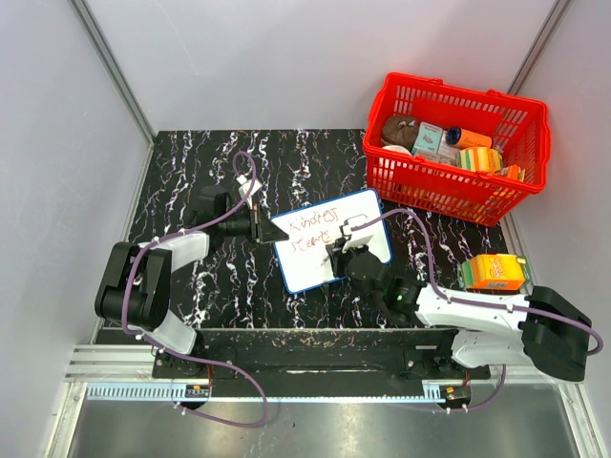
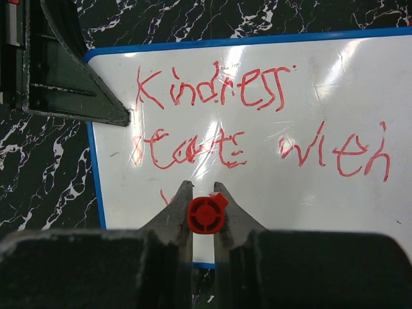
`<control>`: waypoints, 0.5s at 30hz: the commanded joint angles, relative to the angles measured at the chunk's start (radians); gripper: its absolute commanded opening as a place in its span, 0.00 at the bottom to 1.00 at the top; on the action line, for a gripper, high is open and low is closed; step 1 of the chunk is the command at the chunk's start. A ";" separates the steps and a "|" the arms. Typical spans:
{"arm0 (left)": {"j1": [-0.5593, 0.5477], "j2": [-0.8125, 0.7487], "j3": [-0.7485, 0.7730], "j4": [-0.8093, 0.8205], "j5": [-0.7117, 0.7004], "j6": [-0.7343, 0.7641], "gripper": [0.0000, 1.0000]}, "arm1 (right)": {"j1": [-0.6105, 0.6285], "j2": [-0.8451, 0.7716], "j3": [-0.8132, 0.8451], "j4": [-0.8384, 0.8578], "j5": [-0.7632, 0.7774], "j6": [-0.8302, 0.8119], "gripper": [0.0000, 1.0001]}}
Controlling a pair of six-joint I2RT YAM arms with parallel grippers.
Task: Write a sentence on the whiteboard
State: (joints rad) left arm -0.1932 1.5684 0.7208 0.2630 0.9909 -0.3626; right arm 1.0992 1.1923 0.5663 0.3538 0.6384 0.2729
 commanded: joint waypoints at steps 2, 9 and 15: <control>0.006 0.039 0.003 -0.016 -0.282 0.177 0.00 | -0.012 0.012 0.060 0.060 0.017 -0.034 0.00; 0.006 0.041 0.003 -0.016 -0.284 0.177 0.00 | -0.012 0.006 0.055 0.070 -0.023 -0.032 0.00; 0.006 0.041 0.003 -0.018 -0.282 0.177 0.00 | -0.015 -0.069 0.017 0.060 0.020 -0.041 0.00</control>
State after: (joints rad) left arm -0.1932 1.5684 0.7208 0.2630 0.9905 -0.3626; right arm 1.0962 1.1877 0.5865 0.3756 0.6231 0.2481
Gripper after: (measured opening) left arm 0.159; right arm 0.158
